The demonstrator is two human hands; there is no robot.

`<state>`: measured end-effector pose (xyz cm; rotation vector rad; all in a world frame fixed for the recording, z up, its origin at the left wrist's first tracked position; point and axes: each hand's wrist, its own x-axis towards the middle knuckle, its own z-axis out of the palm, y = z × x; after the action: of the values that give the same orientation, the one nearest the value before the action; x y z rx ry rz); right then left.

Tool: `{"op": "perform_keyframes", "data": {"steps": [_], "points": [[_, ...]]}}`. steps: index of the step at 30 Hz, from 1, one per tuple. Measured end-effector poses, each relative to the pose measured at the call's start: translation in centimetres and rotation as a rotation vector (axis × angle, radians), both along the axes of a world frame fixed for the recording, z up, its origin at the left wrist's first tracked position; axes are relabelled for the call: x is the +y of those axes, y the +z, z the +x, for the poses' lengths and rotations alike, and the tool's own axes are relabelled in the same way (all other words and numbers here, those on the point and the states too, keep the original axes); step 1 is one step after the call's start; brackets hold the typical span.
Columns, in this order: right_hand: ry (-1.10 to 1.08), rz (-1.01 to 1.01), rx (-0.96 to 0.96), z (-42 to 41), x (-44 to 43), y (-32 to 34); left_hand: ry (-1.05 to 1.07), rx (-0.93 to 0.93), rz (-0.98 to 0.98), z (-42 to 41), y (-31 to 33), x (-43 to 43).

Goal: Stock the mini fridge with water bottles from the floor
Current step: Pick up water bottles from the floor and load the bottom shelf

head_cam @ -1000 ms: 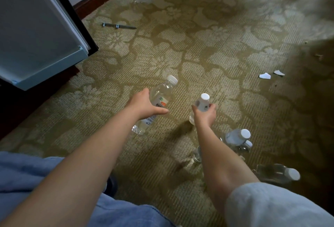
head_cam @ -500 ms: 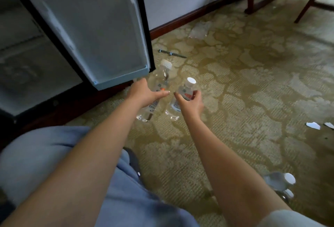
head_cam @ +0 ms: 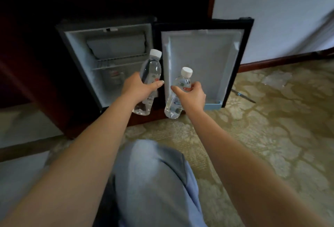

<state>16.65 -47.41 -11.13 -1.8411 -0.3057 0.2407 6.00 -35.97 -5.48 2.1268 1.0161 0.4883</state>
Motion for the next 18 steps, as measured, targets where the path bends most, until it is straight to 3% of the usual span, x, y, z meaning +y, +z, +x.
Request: {"op": "perform_keyframes", "data": {"steps": [11, 18], "points": [[0.268, -0.048, -0.068, -1.5, 17.9, 2.3, 0.380, -0.213, -0.134, -6.6, -3.9, 15.5], [0.265, -0.061, -0.005, 0.9, 27.6, -2.2, 0.482, -0.255, -0.203, -4.8, -9.9, 24.2]]}}
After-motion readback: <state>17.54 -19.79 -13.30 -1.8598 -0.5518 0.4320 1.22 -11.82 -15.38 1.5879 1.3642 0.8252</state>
